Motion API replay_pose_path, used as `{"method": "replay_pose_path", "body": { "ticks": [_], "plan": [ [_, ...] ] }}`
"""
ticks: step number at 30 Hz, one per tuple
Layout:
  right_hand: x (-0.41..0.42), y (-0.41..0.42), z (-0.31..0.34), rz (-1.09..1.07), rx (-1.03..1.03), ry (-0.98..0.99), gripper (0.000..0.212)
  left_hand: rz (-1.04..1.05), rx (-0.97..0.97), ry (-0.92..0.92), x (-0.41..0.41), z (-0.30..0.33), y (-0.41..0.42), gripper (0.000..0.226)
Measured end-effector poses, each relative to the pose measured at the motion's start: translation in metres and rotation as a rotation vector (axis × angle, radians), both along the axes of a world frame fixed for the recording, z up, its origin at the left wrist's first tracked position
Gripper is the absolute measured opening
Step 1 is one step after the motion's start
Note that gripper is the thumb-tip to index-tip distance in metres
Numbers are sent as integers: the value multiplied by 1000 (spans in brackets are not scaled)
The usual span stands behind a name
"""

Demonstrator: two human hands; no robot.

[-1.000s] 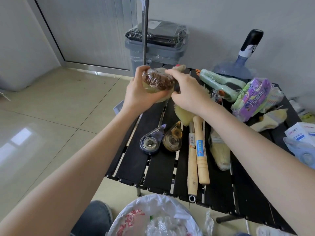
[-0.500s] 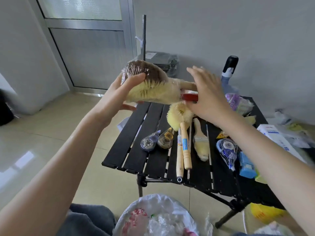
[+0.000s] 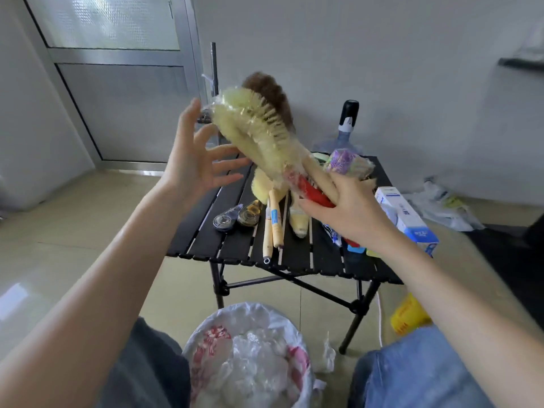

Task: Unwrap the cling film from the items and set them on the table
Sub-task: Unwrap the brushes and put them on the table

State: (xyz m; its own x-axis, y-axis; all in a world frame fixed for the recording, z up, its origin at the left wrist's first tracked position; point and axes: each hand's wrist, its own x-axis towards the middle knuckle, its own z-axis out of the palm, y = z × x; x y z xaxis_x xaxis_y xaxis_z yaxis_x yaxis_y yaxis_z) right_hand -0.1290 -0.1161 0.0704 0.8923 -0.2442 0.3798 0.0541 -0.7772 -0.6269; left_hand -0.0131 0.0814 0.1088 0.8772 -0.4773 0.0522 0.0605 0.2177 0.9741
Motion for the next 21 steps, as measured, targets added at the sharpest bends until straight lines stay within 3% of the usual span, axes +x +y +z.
{"method": "replay_pose_path", "body": {
  "ticks": [3, 6, 10, 14, 17, 21],
  "plan": [
    [-16, 11, -7, 13, 291, 18, 29, -10, -107, 50, -28, -14, -19, 57],
    [-33, 23, -14, 62, 530, 62, 27, -131, -15, -17, -55, -34, -32, 51],
    [-48, 41, -26, 62, 552, 19, 14, -167, 175, -208, -91, -57, -41, 36],
    [-56, 48, -32, 61, 631, 21, 15, -123, 164, -220, -98, -67, -39, 33],
    [-60, 45, -37, 135, 801, 165, 16, -145, 168, -232, -94, -72, -31, 35],
    [-64, 40, -39, 320, 854, 385, 7, -236, 146, -231, -94, -83, -25, 41]
  ]
}}
